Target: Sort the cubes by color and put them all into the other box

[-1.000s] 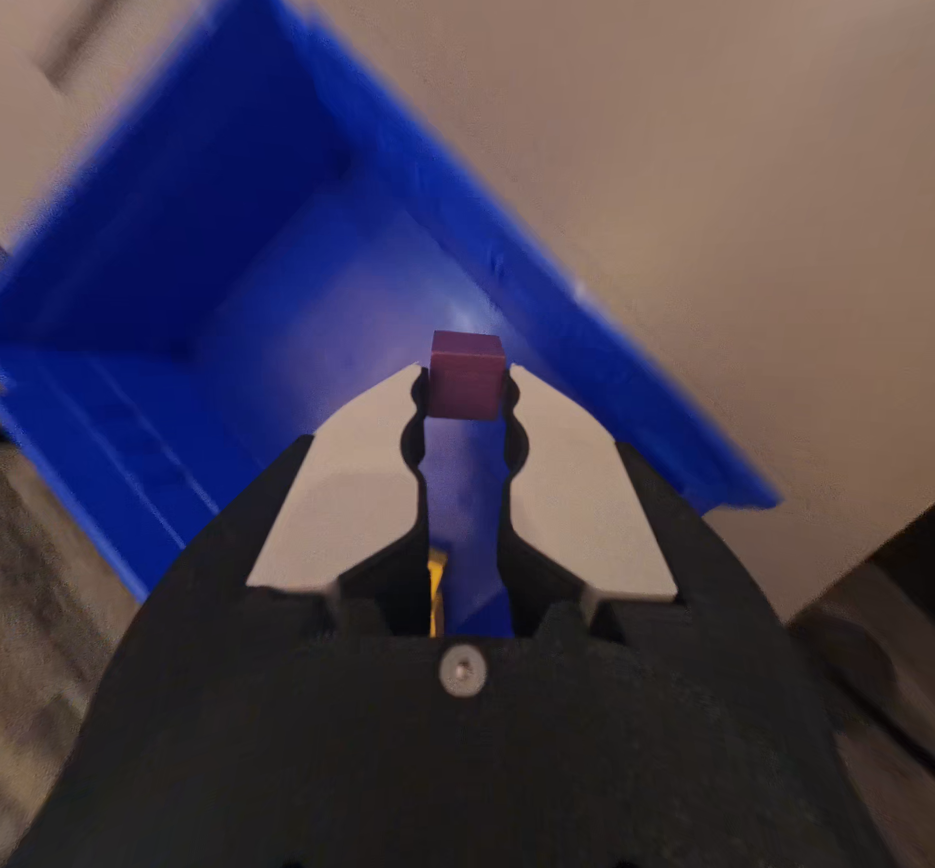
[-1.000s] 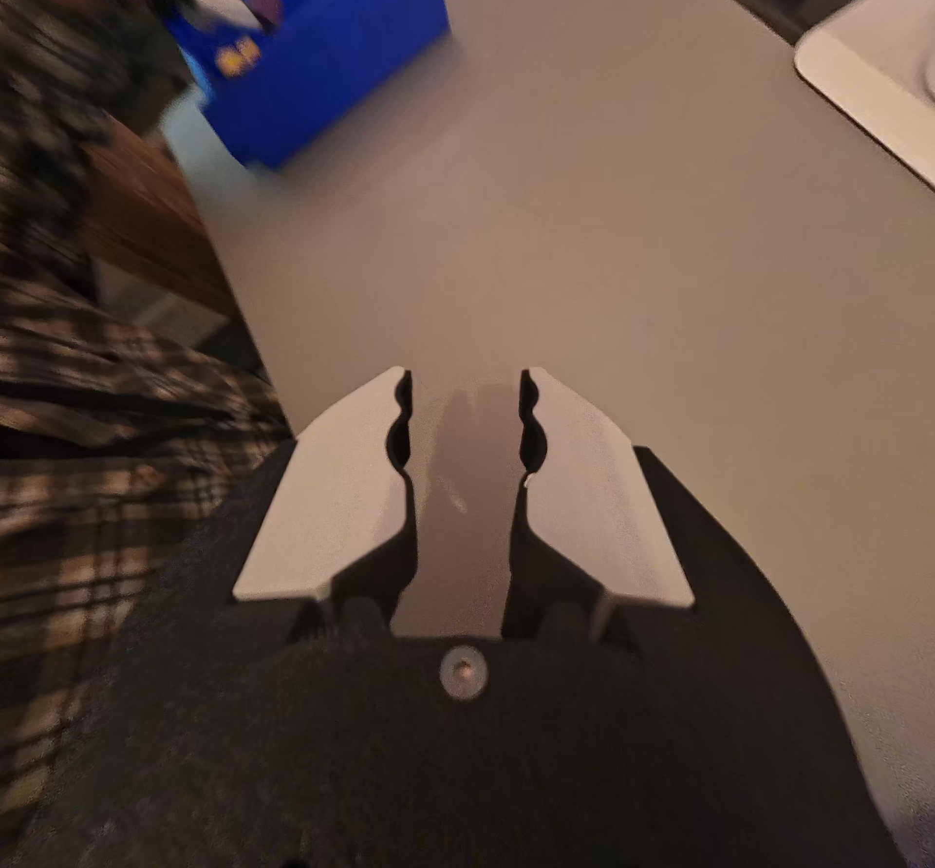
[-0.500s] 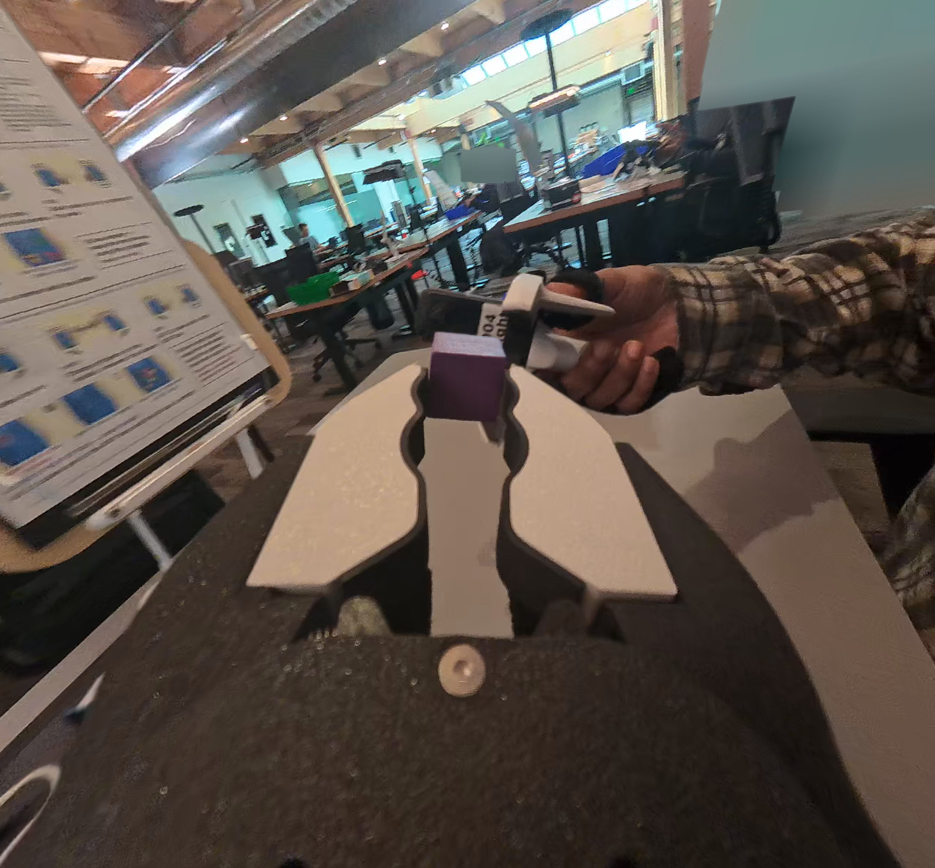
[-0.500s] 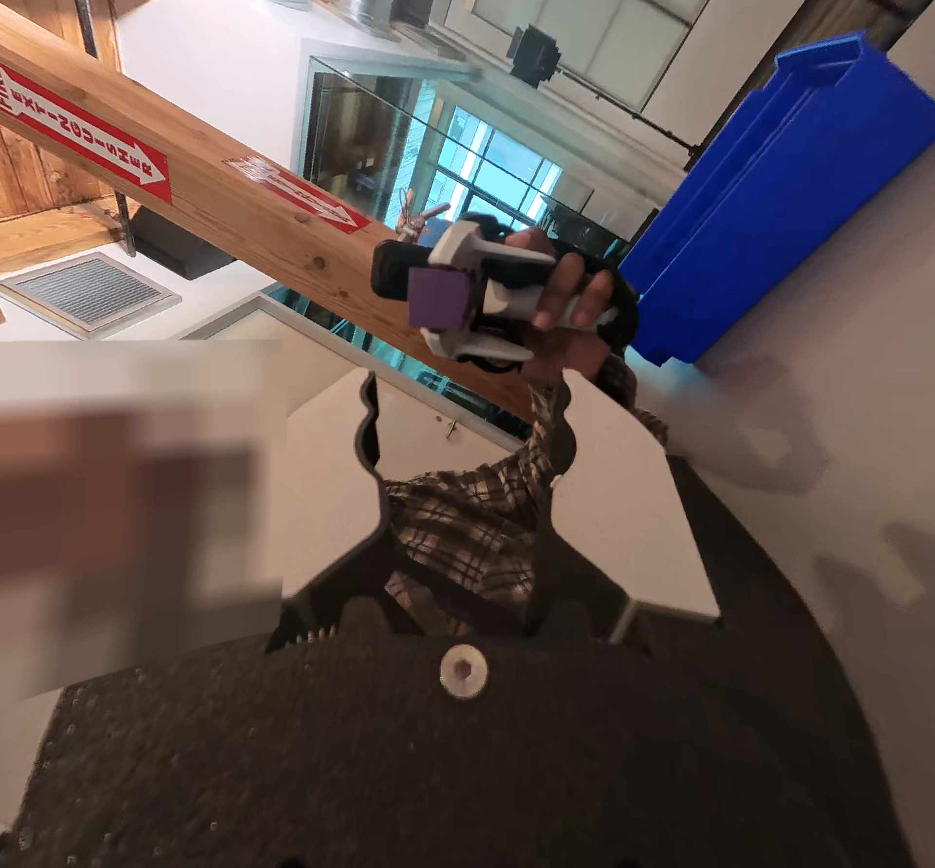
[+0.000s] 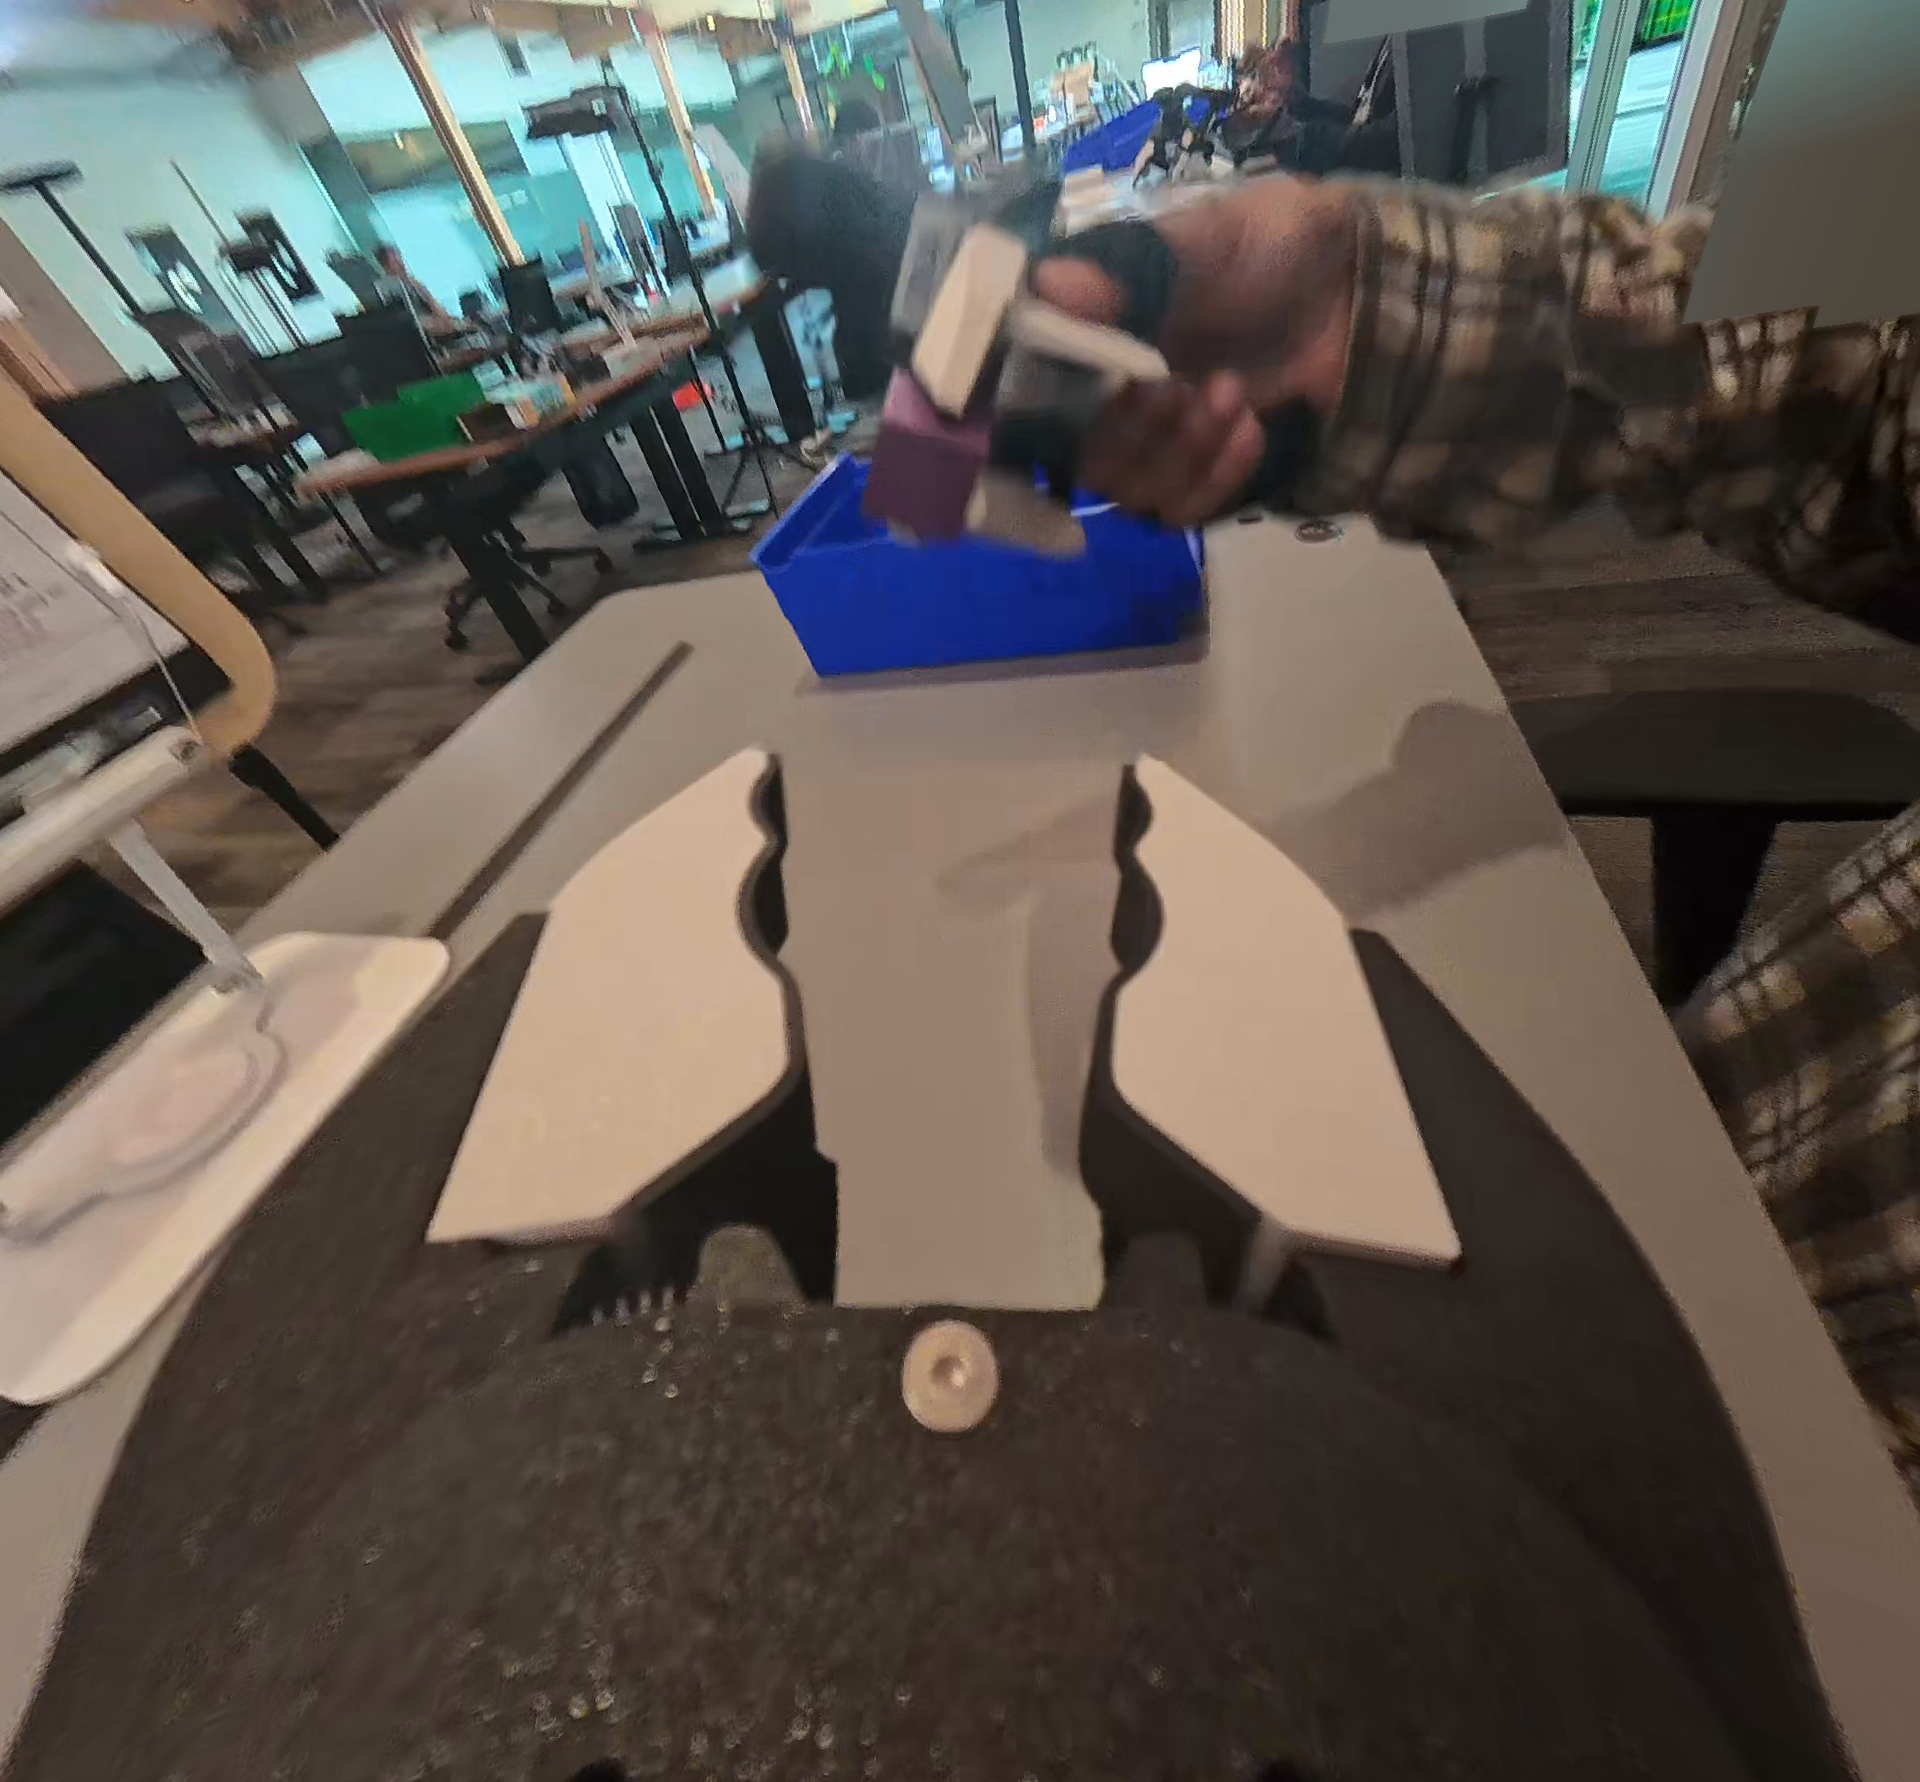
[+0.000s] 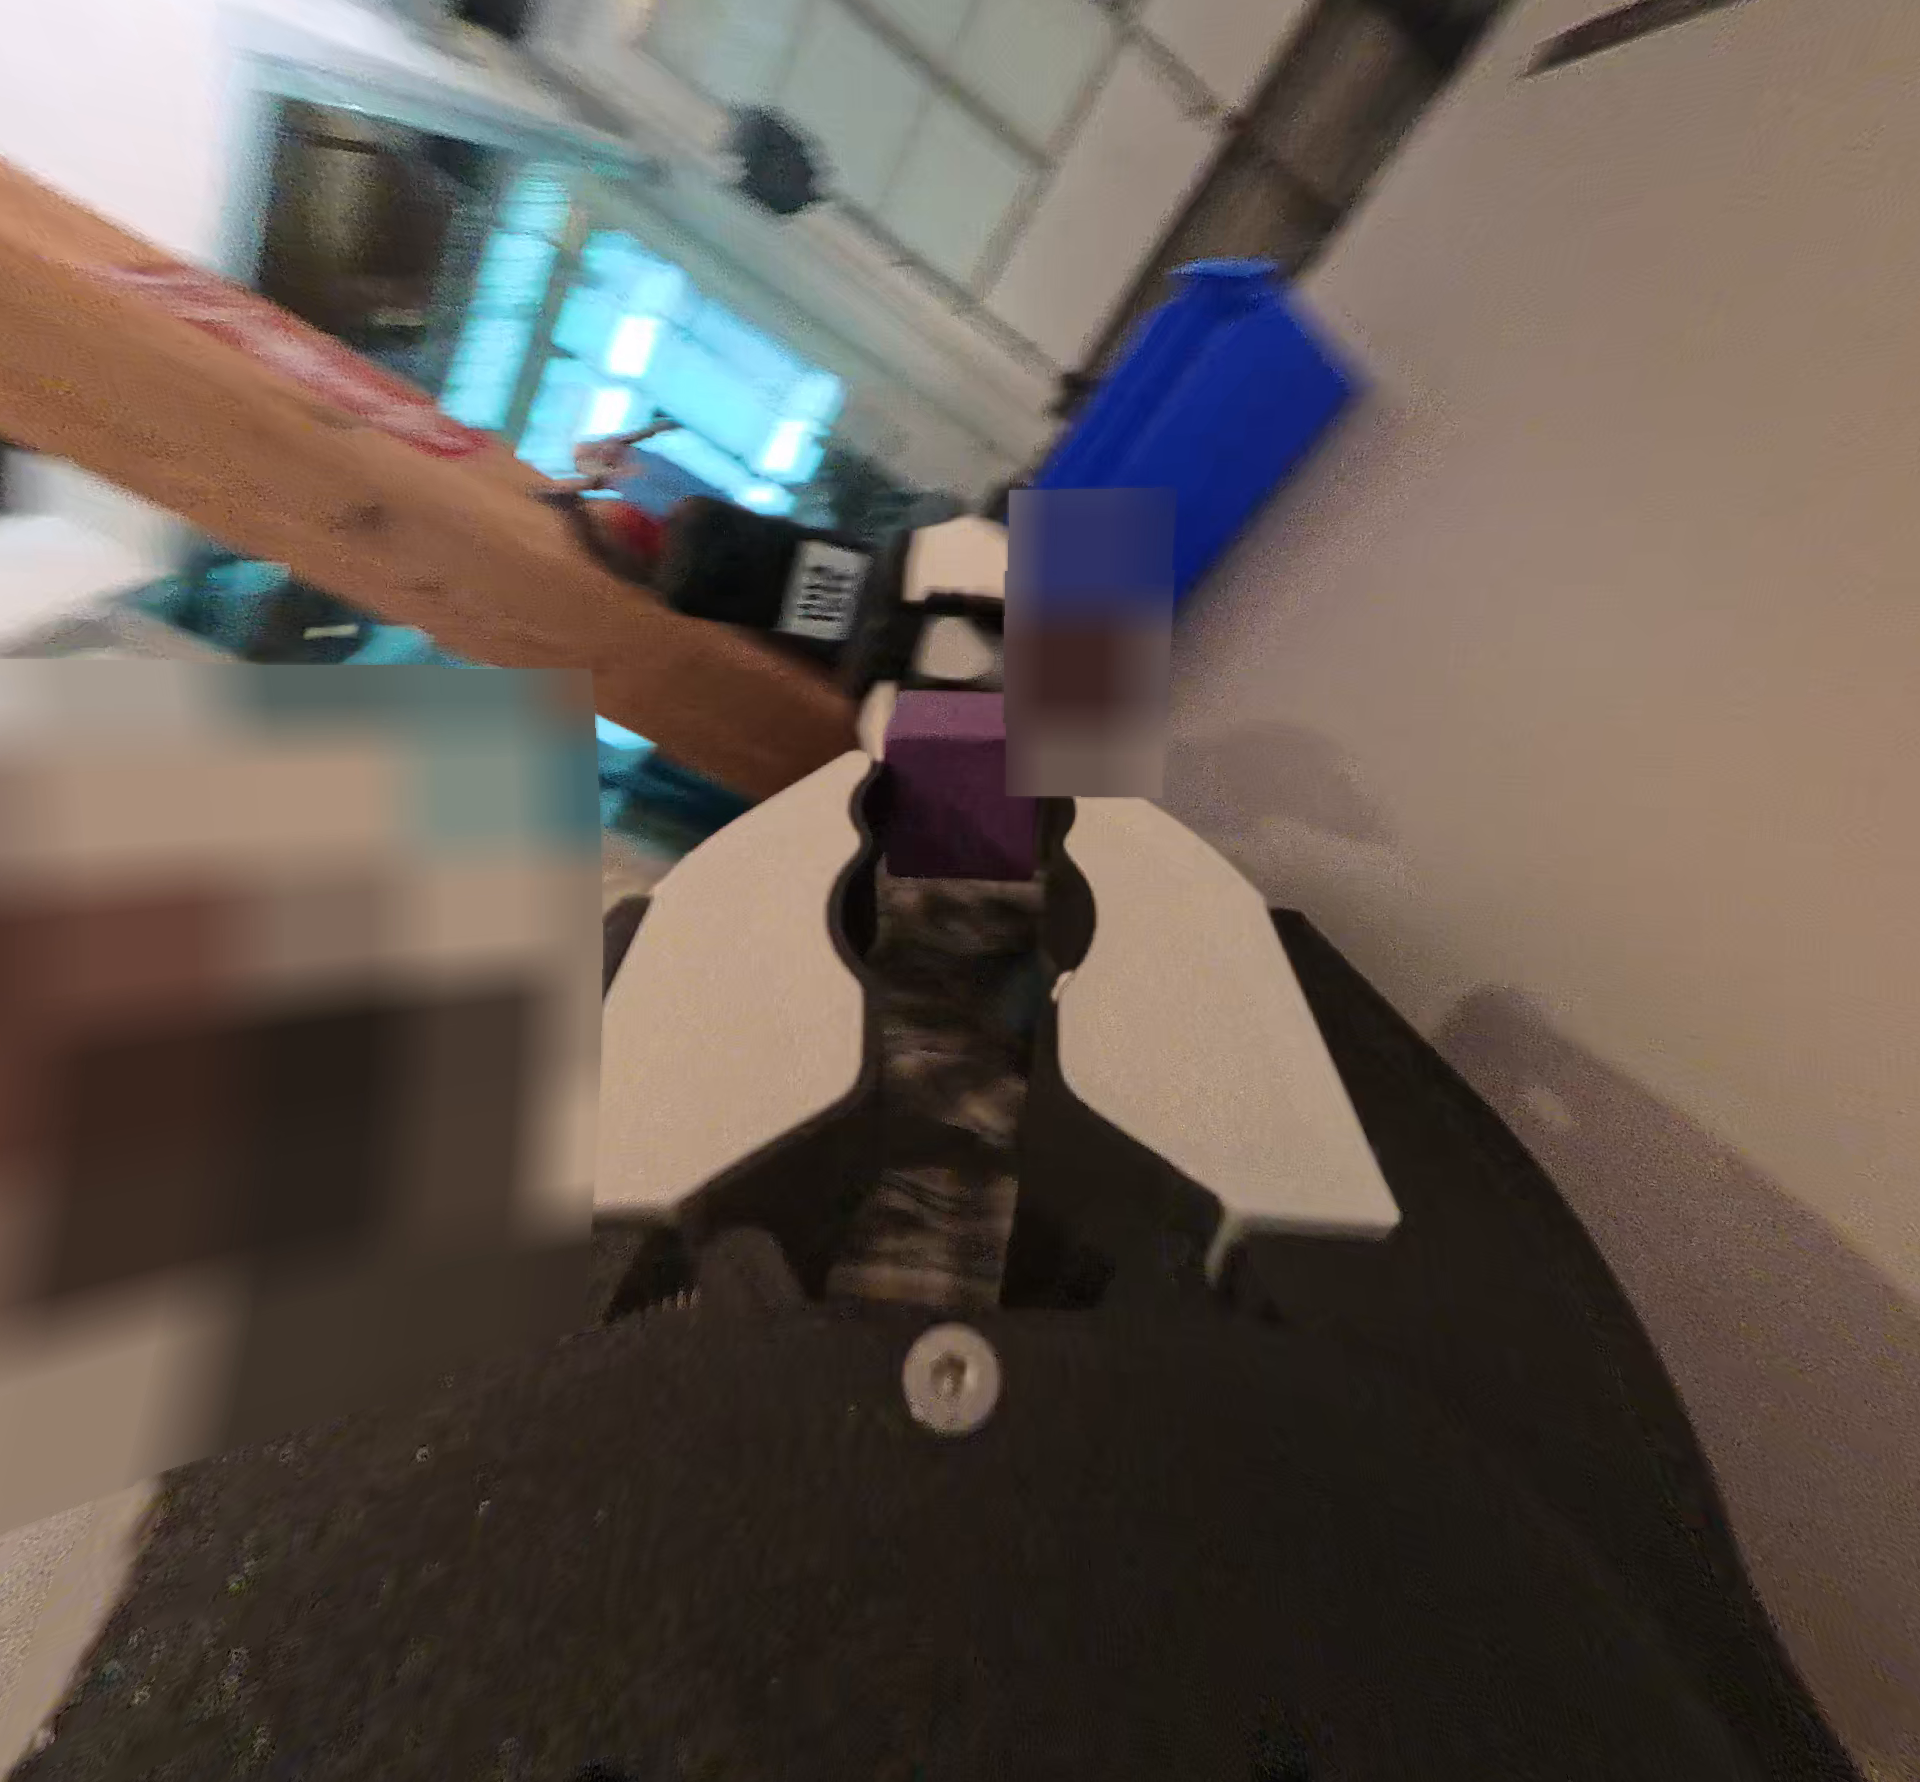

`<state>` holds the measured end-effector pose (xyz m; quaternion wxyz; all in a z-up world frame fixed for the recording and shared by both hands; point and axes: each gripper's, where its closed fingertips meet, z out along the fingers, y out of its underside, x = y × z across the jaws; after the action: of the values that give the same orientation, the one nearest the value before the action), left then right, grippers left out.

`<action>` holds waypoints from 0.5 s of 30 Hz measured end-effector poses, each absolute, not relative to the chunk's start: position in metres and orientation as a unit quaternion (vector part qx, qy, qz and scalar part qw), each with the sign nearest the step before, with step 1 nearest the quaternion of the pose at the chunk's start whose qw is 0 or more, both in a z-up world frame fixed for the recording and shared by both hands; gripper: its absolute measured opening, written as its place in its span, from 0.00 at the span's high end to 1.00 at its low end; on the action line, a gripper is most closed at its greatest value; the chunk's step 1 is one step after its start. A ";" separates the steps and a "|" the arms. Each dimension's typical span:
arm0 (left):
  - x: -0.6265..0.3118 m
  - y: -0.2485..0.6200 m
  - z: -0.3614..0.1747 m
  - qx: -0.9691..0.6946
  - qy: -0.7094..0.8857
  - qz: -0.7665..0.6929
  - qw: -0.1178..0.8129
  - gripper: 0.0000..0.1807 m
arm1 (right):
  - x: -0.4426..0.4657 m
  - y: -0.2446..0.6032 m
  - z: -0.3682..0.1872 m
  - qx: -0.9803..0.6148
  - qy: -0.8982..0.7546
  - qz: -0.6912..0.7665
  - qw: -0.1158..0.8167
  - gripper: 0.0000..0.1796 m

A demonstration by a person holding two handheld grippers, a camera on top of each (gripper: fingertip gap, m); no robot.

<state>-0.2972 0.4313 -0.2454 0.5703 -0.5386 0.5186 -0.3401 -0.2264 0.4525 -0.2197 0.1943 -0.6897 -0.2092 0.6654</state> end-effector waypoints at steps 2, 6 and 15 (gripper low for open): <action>-0.300 0.430 -0.257 -0.558 0.518 -0.345 0.548 0.63 | -0.145 0.482 -0.231 -0.784 -0.198 0.521 0.272 0.85; -0.303 0.431 -0.279 -0.588 0.521 -0.335 0.520 0.63 | 0.056 0.510 -0.268 -0.930 -0.117 0.200 0.285 0.85; -0.292 0.428 -0.315 -0.617 0.560 -0.292 0.470 0.67 | 0.216 0.454 -0.386 -0.998 -0.033 -0.042 0.025 0.85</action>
<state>-0.2921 0.4282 -0.3153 0.4695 -0.6165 0.5604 -0.2922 0.2164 0.4535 -0.3860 0.0245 -0.9983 -0.0329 -0.0421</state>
